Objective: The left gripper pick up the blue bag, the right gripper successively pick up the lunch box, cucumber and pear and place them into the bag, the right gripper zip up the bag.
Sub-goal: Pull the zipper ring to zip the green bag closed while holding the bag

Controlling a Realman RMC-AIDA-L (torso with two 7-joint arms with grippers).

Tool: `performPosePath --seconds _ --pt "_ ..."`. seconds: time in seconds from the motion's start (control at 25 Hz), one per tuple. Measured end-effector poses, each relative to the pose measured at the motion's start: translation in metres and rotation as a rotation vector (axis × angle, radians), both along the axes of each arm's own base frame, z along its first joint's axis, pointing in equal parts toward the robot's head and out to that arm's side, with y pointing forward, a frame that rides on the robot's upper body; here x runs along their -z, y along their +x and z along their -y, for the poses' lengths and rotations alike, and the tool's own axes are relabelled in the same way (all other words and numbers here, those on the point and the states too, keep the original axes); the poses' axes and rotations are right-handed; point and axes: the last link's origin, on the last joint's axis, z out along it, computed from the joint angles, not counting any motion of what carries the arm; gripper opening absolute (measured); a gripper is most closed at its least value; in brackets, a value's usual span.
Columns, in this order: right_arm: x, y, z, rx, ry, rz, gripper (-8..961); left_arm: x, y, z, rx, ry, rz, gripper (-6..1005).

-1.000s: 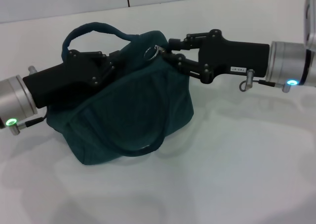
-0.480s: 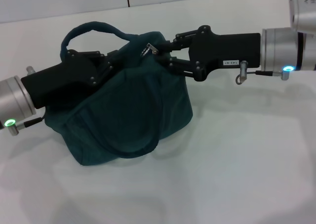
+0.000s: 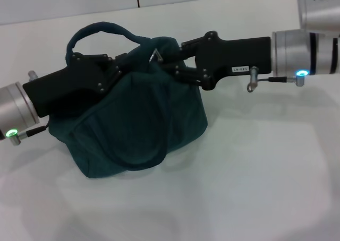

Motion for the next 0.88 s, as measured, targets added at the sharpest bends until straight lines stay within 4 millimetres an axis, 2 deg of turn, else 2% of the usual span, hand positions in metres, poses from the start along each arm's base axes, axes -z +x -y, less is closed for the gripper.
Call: performPosePath --seconds 0.08,0.32,0.44,0.68,0.88 --pt "-0.006 0.003 0.001 0.011 0.015 -0.021 315 0.000 -0.001 0.001 0.006 0.008 -0.001 61" --pt "-0.055 0.026 0.008 0.098 0.110 -0.261 124 0.001 -0.002 0.002 0.007 0.011 -0.001 61" --pt "-0.068 0.036 0.011 0.131 0.138 -0.340 123 0.001 -0.002 0.002 0.009 0.010 -0.001 61" --pt "-0.054 0.036 0.013 0.127 0.086 -0.281 124 0.001 0.002 0.013 0.090 -0.001 0.017 60" --pt "-0.040 0.031 0.014 0.106 0.043 -0.225 133 -0.008 0.012 0.020 0.158 -0.022 0.084 61"
